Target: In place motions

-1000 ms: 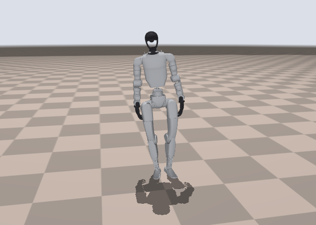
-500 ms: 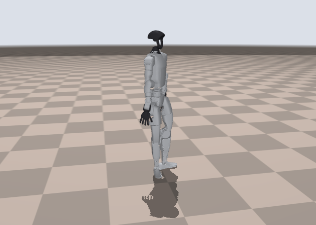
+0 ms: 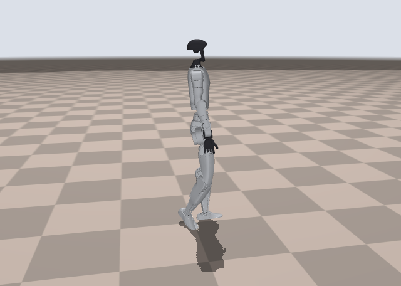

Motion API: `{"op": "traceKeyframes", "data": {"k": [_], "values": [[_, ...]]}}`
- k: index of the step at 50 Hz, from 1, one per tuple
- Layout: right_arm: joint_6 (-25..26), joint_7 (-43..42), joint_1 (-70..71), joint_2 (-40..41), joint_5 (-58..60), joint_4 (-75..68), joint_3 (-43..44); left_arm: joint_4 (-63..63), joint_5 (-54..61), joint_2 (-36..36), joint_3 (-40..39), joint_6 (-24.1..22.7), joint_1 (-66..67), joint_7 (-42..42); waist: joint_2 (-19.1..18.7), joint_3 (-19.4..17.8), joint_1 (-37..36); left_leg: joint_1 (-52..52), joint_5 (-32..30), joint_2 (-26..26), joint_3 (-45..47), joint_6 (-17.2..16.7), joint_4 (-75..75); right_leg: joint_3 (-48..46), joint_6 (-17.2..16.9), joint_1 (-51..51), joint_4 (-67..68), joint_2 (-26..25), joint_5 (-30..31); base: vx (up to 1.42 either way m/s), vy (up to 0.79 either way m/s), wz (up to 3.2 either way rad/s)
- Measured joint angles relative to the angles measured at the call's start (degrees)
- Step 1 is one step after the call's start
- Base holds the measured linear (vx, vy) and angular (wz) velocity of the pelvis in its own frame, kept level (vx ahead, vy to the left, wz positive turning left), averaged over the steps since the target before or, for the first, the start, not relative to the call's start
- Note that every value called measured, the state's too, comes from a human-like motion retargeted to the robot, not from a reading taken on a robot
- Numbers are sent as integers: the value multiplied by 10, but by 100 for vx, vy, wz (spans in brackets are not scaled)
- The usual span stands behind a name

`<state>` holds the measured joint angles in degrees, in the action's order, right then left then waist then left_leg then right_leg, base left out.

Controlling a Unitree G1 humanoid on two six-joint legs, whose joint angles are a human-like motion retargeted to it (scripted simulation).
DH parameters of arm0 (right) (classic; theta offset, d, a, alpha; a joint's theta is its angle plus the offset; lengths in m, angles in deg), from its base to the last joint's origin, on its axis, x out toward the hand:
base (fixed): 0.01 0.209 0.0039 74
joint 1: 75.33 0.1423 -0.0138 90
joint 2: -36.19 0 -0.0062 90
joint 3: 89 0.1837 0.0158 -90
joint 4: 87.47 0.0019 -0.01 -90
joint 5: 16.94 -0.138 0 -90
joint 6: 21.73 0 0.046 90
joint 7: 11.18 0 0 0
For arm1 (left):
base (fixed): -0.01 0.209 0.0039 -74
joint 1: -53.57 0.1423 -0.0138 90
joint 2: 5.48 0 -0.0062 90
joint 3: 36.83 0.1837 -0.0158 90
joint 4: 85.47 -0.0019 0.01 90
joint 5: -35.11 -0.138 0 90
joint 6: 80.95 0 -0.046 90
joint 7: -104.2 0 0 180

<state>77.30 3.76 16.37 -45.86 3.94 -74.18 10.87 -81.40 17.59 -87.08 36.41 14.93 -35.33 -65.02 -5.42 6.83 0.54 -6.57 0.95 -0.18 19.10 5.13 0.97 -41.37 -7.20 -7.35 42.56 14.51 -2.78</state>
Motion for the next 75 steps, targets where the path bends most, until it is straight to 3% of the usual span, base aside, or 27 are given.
{"op": "traceKeyframes", "data": {"k": [5,8,11,12,13,15,17,21,27,31,35,38,40,43,47,50,53,55,57,60,62,64,66,71,73,75], "values": [[-6,-4,6,10,12,3,-24,25,9,-1,22,-9,-22,12,0,0,24,-22,-6,0,-30,0,-8,105,-6,-41,-103,-83,-85,-4,-24,78],[-16,-7,6,15,35,10,-42,33,7,-1,27,-9,-28,25,18,-9,56,-24,-11,-24,-55,0,-9,220,-20,-64,-200,-132,-112,-9,-20,102],[-23,-9,2,15,57,7,-52,30,-2,-2,34,-10,-27,21,41,-17,66,-11,-12,-48,-64,-1,-5,287,44,-62,-278,-155,-78,-8,-10,53],[-25,-9,1,14,64,3,-54,26,-6,-2,37,-10,-26,18,49,-19,60,-7,-11,-55,-61,-1,-3,285,60,-56,-290,-151,-69,-12,-5,-38],[-26,-7,1,12,71,-1,-55,20,-12,-1,39,-8,-27,15,59,-19,41,-5,-8,-62,-48,-1,-3,222,60,-45,-297,-120,-65,-13,0,-39],[-25,-4,2,8,86,-14,-47,5,-28,2,47,-5,-28,9,63,-28,44,0,-7,-72,-66,0,-7,192,63,-35,-311,-120,-65,-17,4,3],[-20,-3,4,3,95,-24,-44,-10,-43,9,52,-4,-26,4,62,-39,19,7,1,-63,-44,-3,-10,230,50,-30,-311,-122,-68,-23,2,-40],[-13,-10,0,-2,101,-39,-40,-18,-81,14,65,-12,-4,21,55,-39,45,3,20,-64,-53,1,-35,212,58,-17,-341,-123,-54,-11,7,11],[-9,-26,-13,-6,61,-58,-15,-12,-109,21,80,-22,18,-4,61,-35,62,-16,40,-82,-70,22,-101,232,32,-33,-331,-100,-47,-12,11,-11],[-1,-17,-13,-11,57,-65,-6,-20,-38,39,59,-45,17,-23,79,-49,31,-37,21,-125,-169,58,-134,292,18,-43,-324,-89,-27,-10,16,-145],[-3,-16,-9,-17,67,-53,-20,-24,-9,42,55,-51,12,-36,79,-69,-4,-31,-9,-157,-315,31,-123,353,13,-50,-328,-105,-1,-9,18,-226],[-5,-10,3,-17,89,-30,-30,-21,-17,31,74,-47,11,-42,77,-81,-12,-23,6,-135,-243,29,-99,402,10,-60,-328,-124,16,-11,20,-246],[-8,-1,14,-17,102,-6,-38,-23,-29,23,83,-42,8,-39,71,-90,-23,-19,12,-86,-97,27,-75,452,12,-74,-325,-150,28,-20,23,-253],[-21,8,23,-8,103,39,-52,-30,-47,10,89,-30,2,-20,41,-86,74,-4,14,-78,-131,18,-46,424,27,-100,-326,-162,19,-39,37,-101],[-34,0,33,6,74,65,-74,-25,-67,-11,82,-18,7,-2,25,-93,107,1,29,-41,-35,5,-32,393,79,-133,-325,-171,-8,-45,53,-259],[-30,8,37,16,51,58,-77,-26,-82,-30,68,-16,22,-6,11,-89,95,8,47,-6,72,-6,-21,251,162,-150,-320,-157,-76,-40,56,-391],[-18,11,33,14,47,39,-70,-31,-86,-42,52,-8,40,-2,2,-75,65,16,66,24,185,-20,-15,52,200,-138,-315,-123,-159,-40,56,-399],[-13,3,31,6,49,23,-62,-33,-87,-48,42,-3,52,0,-2,-63,50,27,78,37,270,-31,-11,-83,199,-119,-307,-106,-214,-33,48,-376],[-7,-9,28,-7,51,5,-50,-33,-88,-53,37,1,62,0,-6,-54,44,39,90,41,342,-40,-8,-207,176,-91,-304,-95,-246,-52,57,-325],[8,-32,24,-30,52,-23,-25,-32,-92,-56,33,7,67,-3,-7,-44,40,66,108,32,441,-55,-1,-332,130,-57,-304,-84,-242,-29,46,-286],[16,-53,23,-45,45,-43,-5,-27,-95,-55,30,11,66,-3,0,-41,32,84,120,17,481,-65,0,-327,128,-54,-310,-83,-198,-43,47,-277],[23,-73,23,-57,33,-58,14,-19,-93,-53,29,12,63,-3,0,-39,35,98,128,12,512,-74,-5,-276,150,-66,-313,-90,-158,-24,32,-232],[29,-91,22,-65,19,-68,33,-8,-86,-51,32,11,57,-1,-12,-34,56,105,132,19,533,-82,-15,-237,167,-76,-315,-102,-148,-40,22,-138],[30,-120,13,-72,-35,-88,79,39,-72,-41,51,11,23,15,-43,-28,116,121,118,45,534,-82,-50,-180,158,-87,-299,-112,-156,-28,15,-76],[34,-123,7,-69,-61,-102,83,67,-72,-37,52,5,15,22,-36,-18,120,133,93,44,543,-67,-69,-147,155,-93,-294,-107,-162,-8,7,-145],[38,-126,2,-60,-84,-117,80,97,-68,-34,49,-6,12,25,-1,-6,112,138,58,31,530,-17,-116,-98,154,-96,-296,-87,-163,0,-1,-172]]}}
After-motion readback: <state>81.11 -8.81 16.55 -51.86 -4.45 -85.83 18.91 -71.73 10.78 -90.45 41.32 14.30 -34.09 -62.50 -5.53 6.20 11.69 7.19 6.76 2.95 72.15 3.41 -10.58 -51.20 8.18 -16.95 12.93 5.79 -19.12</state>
